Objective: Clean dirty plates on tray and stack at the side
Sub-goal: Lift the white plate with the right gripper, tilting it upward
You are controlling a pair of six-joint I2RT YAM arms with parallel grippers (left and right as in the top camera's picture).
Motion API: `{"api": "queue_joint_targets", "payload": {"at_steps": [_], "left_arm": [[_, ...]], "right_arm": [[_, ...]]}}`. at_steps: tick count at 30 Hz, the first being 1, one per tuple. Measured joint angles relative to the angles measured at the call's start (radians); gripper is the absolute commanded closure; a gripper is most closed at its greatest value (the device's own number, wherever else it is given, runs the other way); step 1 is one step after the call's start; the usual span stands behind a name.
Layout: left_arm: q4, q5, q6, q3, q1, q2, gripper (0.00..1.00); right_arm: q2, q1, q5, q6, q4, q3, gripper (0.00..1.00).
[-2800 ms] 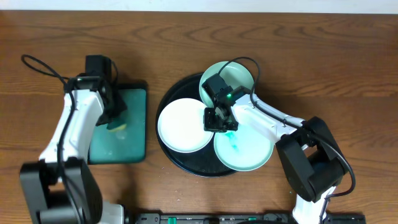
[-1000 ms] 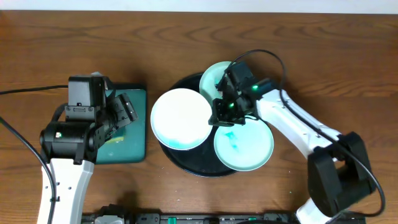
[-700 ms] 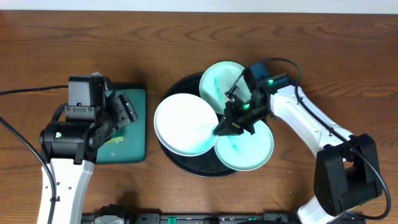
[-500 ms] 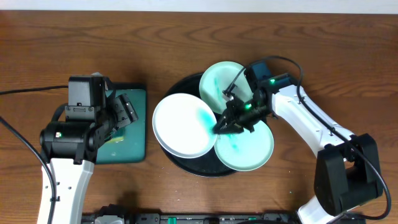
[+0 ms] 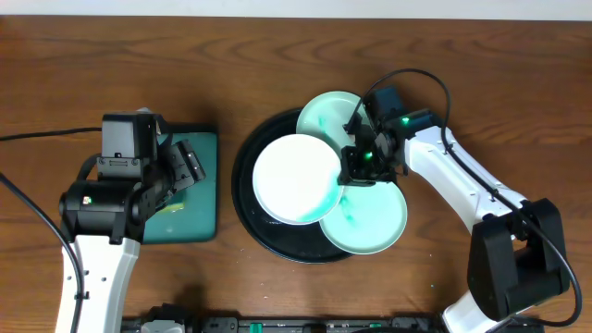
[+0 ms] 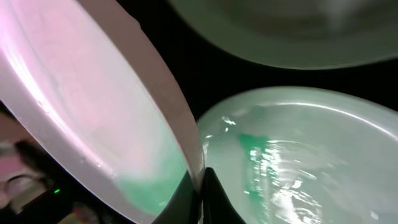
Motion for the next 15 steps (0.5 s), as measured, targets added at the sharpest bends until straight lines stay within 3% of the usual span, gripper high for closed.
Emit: {"api": "queue_joint_targets", "payload": {"at_steps": [7,15], "left_arm": [[0.002,0.000,0.000,0.000,0.000,0.043,0.20],[0.007,0.000,0.000,0.000,0.000,0.097,0.20]], "right_arm": [[0.000,0.042,0.068,0.022,-0.030,0.016,0.98],[0.000,0.133,0.295,0.018,-0.143,0.270,0.98]]}}
